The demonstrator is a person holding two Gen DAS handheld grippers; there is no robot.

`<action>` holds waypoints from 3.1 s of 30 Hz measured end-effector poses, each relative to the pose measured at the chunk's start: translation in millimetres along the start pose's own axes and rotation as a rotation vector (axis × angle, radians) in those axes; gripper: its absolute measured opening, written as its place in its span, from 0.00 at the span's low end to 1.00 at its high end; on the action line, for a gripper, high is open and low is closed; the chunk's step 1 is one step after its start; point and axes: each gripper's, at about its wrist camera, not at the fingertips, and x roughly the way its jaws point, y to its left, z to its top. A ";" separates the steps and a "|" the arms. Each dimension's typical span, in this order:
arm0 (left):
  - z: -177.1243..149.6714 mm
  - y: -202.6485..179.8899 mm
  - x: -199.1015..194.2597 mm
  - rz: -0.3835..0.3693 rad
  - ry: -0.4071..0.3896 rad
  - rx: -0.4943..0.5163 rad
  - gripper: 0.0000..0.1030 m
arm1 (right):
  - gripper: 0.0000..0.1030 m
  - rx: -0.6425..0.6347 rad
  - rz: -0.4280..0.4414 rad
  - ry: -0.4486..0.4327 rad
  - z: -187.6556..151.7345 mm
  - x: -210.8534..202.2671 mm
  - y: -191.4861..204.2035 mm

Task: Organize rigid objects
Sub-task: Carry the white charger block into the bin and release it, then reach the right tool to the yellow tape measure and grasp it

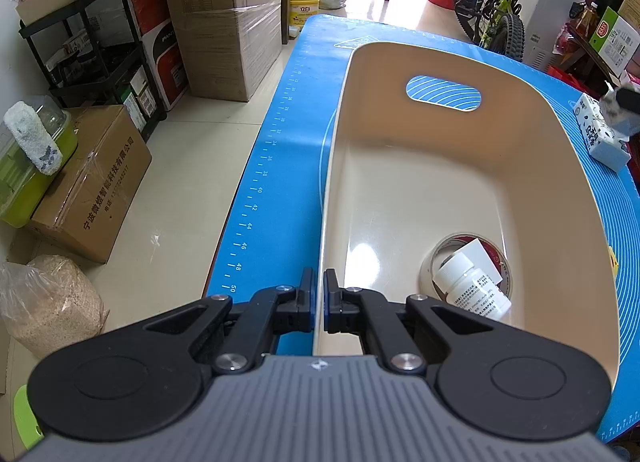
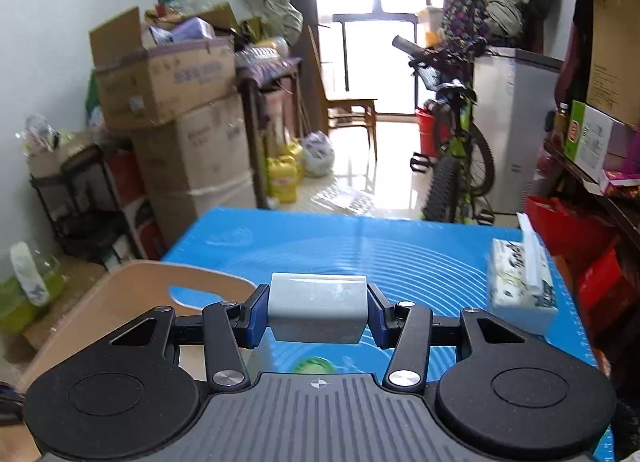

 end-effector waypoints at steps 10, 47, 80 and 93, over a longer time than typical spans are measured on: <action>0.1 -0.5 0.3 -0.002 -0.001 -0.001 0.05 | 0.53 -0.068 0.123 0.004 -1.8 -5.4 52.6; 1.3 -1.8 1.8 0.006 -0.001 0.005 0.05 | 0.54 -0.406 0.109 0.461 -70.6 78.5 146.5; 2.9 -2.2 2.3 0.004 -0.001 0.003 0.05 | 0.82 -0.157 -0.066 0.155 -19.8 -22.9 16.5; 2.8 -2.2 2.3 0.003 -0.001 0.003 0.05 | 0.83 0.081 -0.196 0.334 -86.9 -4.7 -37.7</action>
